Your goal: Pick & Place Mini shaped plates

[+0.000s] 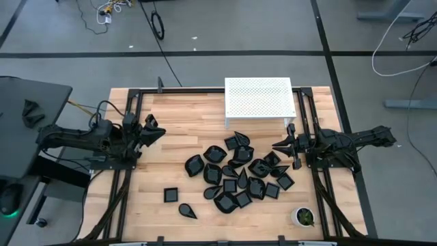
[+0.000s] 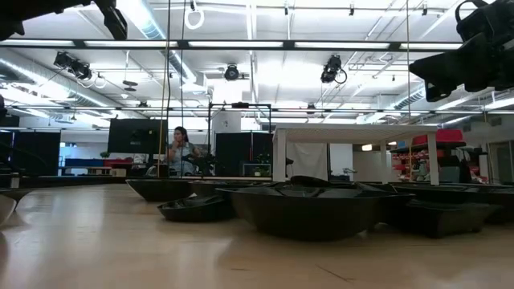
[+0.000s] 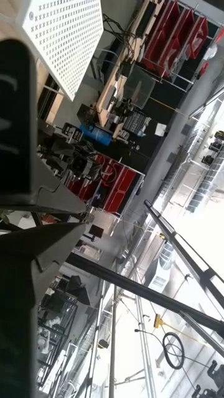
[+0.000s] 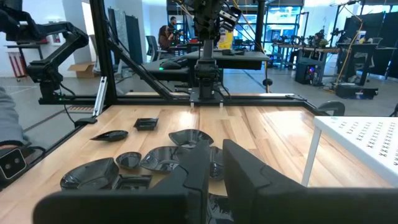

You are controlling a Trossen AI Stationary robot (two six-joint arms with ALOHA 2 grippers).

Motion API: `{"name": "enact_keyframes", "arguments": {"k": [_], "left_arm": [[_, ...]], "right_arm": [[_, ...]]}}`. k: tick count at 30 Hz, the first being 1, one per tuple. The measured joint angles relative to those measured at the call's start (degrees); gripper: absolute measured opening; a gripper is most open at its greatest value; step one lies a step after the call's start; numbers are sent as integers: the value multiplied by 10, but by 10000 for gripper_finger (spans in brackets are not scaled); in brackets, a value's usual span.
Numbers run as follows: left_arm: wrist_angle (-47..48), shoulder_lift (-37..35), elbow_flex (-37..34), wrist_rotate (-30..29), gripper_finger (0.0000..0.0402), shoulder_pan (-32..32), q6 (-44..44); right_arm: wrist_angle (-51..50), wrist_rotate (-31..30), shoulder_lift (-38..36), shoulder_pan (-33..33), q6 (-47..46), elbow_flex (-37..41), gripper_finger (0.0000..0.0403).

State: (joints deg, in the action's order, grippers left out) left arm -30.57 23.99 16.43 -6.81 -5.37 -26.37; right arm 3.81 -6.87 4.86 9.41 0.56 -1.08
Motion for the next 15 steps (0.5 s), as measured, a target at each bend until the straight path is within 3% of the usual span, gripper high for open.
{"name": "enact_keyframes", "arguments": {"k": [8,13,15], "left_arm": [[0,0,0,0,42,0,0],[0,0,0,0,42,0,0],[0,0,0,0,42,0,0]], "right_arm": [[31,-26,0,-1,53,0,50],[111,-28,0,-2,-188,0,50],[147,-51,0,-3,-182,0,50]]}}
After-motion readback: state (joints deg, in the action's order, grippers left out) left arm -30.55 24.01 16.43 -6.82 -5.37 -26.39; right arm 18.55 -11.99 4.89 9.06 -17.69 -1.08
